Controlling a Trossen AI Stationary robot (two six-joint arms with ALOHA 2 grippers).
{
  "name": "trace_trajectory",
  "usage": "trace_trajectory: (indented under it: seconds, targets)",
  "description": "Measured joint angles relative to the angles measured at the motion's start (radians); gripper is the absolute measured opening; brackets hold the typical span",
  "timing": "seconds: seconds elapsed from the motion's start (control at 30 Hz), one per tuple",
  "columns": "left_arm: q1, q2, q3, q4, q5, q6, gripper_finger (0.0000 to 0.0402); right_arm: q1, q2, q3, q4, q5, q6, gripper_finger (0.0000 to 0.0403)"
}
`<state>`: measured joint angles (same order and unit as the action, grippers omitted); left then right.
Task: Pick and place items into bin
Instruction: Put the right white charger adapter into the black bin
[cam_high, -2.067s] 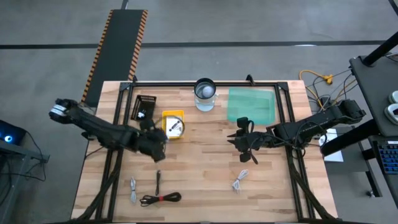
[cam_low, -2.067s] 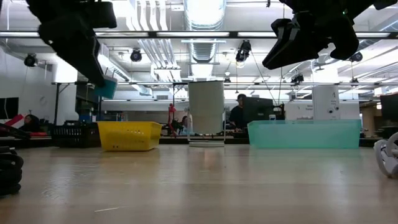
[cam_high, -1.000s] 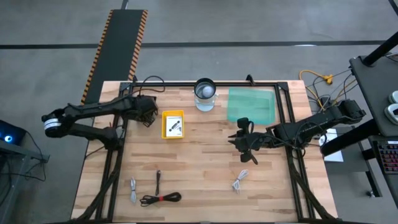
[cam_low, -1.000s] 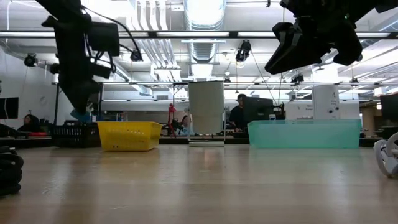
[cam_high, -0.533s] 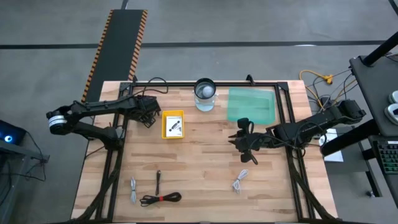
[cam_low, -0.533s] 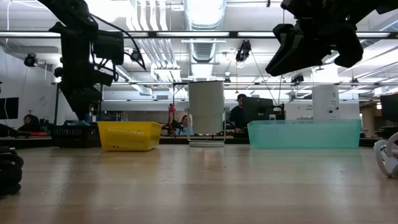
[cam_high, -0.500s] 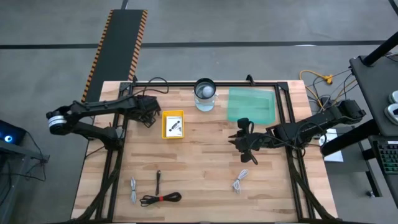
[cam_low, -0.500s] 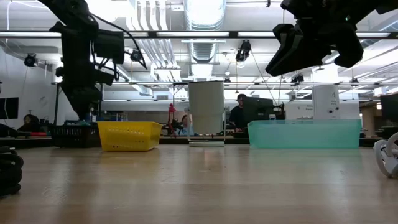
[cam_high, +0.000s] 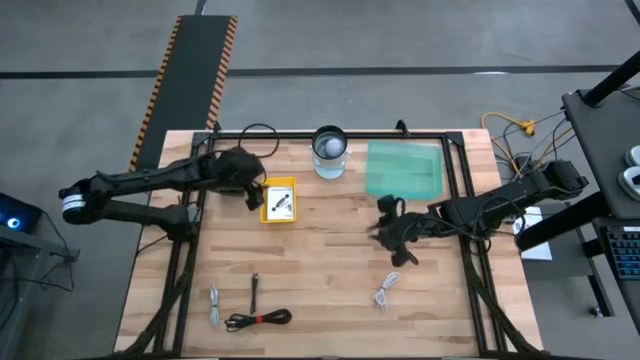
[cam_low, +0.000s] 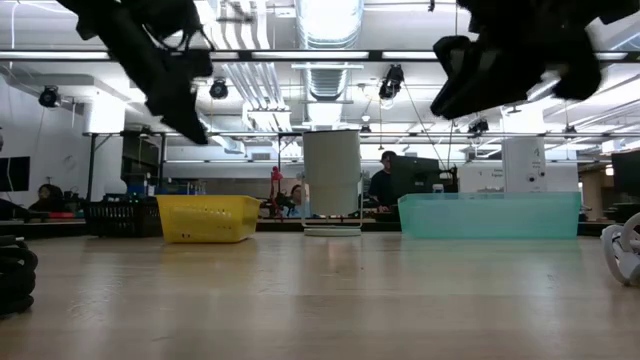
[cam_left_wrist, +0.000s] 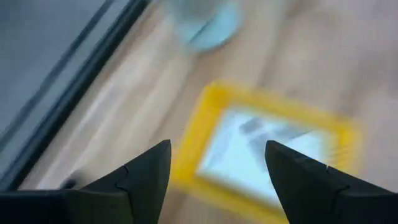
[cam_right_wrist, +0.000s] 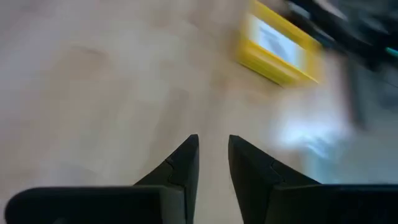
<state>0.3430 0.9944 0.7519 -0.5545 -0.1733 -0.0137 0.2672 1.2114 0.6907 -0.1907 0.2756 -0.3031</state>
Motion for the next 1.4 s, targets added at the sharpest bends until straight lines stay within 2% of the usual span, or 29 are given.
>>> trace_trajectory:
  seconds: [0.1, 0.2, 0.33, 0.43, 0.57, 1.17, 1.27, 1.4]
  targets:
    - [-0.032, -0.032, -0.016, 0.11, 0.112, 0.025, 0.0243, 0.002, 0.0, 0.005, 0.027, -0.248, -0.053, 0.0098]
    - [-0.06, -0.047, -0.023, 0.14, 0.138, 0.03, 0.0243, 0.002, 0.0, 0.005, 0.01, -0.461, -0.09, 0.0129]
    - [-0.075, -0.048, -0.024, 0.142, 0.139, 0.028, 0.0243, 0.013, 0.0, 0.005, -0.094, -0.581, -0.082, 0.0173]
    - [-0.076, -0.043, -0.026, 0.144, 0.139, 0.027, 0.0243, 0.031, 0.0, -0.004, -0.158, -0.592, -0.087, 0.0197]
    - [-0.076, -0.031, -0.035, 0.15, 0.139, 0.025, 0.0243, 0.052, 0.001, -0.04, -0.137, -0.592, -0.089, 0.0212]
    - [-0.076, 0.021, -0.039, 0.16, 0.139, 0.019, 0.0243, 0.065, 0.001, -0.329, 0.345, -0.586, -0.041, 0.0215]
    - [-0.076, 0.021, -0.039, 0.173, 0.139, 0.019, 0.0243, 0.065, 0.001, -0.367, 0.413, -0.542, -0.013, 0.0215]
    - [-0.076, 0.021, -0.039, 0.18, 0.139, 0.019, 0.0243, 0.064, 0.001, -0.387, 0.417, -0.503, 0.033, 0.0215]
